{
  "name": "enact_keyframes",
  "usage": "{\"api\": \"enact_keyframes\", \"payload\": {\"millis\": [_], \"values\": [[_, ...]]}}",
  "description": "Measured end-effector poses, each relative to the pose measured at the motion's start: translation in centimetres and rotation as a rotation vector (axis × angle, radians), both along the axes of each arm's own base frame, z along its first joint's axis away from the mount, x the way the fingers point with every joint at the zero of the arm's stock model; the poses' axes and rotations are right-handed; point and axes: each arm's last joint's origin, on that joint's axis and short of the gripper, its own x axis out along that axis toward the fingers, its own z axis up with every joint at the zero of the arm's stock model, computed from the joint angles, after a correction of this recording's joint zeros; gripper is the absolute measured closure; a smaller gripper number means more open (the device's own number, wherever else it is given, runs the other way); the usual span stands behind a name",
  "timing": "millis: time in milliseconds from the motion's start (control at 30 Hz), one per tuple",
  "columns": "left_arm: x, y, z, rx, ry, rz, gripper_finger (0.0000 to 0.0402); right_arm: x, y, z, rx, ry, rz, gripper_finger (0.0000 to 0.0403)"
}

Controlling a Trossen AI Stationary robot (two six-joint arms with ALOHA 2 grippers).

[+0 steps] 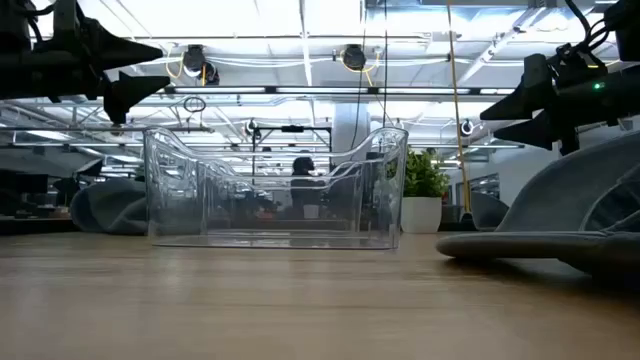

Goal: Pick & Place hat

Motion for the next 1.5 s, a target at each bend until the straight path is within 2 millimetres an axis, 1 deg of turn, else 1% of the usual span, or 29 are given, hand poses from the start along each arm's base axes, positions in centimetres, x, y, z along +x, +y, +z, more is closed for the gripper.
{"api": "enact_keyframes", "payload": {"millis": [1500], "values": [[-0.04, 0.07, 0.11, -0.009, -0.014, 0.024, 0.0133, 0.0, 0.0, 0.0, 0.0, -0.001, 0.0, 0.0149]]}}
